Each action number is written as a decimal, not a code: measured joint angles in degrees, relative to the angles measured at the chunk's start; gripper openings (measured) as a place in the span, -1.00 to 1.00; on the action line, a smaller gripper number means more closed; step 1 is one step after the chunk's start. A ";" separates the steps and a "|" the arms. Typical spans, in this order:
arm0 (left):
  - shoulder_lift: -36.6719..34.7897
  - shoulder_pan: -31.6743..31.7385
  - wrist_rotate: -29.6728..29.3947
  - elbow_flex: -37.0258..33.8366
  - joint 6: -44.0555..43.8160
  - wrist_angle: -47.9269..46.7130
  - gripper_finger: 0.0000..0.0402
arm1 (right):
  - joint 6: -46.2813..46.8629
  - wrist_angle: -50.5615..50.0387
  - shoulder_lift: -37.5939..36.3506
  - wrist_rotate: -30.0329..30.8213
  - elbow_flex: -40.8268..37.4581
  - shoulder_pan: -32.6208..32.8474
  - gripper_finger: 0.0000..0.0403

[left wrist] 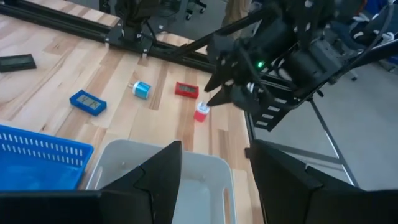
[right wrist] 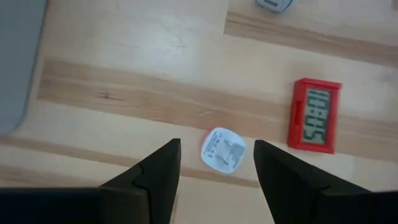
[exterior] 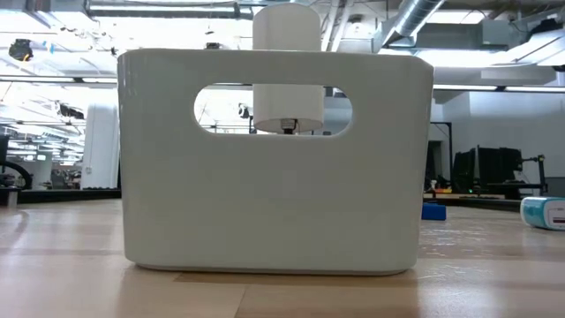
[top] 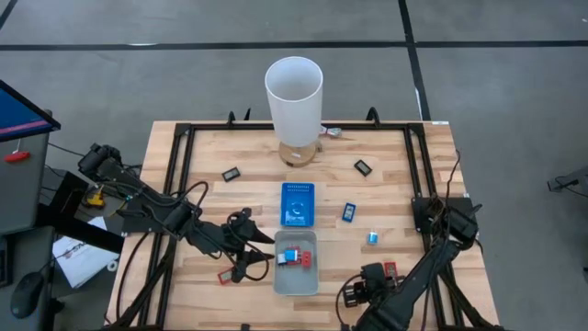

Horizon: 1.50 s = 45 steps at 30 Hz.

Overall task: Pick & Place Office items
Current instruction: Put the pink charger adapter into the gray bin

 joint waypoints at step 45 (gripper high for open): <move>0.00 0.02 3.23 0.02 -10.10 5.25 -0.08 | -1.13 12.77 1.54 8.10 -11.69 1.59 -0.03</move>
